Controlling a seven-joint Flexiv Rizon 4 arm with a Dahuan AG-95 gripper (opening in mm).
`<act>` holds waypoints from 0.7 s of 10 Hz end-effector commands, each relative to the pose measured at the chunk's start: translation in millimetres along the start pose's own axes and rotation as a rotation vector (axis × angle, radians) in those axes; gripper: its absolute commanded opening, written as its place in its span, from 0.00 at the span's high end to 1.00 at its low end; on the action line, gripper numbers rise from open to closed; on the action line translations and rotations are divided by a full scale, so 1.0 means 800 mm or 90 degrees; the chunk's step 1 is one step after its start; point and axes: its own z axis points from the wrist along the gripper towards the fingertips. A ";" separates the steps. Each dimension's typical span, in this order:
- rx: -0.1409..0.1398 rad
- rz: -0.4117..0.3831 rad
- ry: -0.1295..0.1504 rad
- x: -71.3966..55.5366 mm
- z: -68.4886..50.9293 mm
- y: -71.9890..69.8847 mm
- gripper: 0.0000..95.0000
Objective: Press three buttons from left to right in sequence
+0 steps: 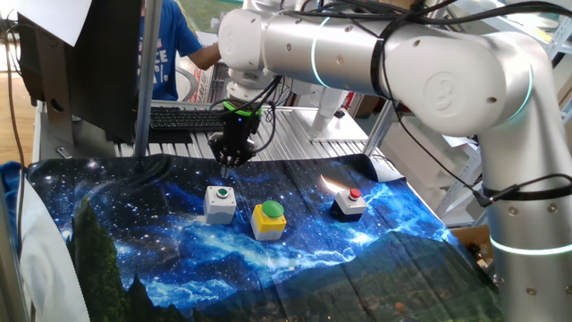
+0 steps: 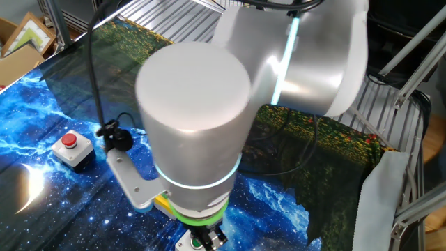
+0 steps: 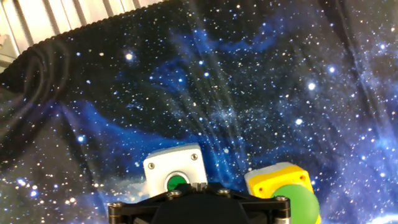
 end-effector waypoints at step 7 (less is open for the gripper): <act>0.004 0.006 -0.006 -0.016 0.019 0.012 1.00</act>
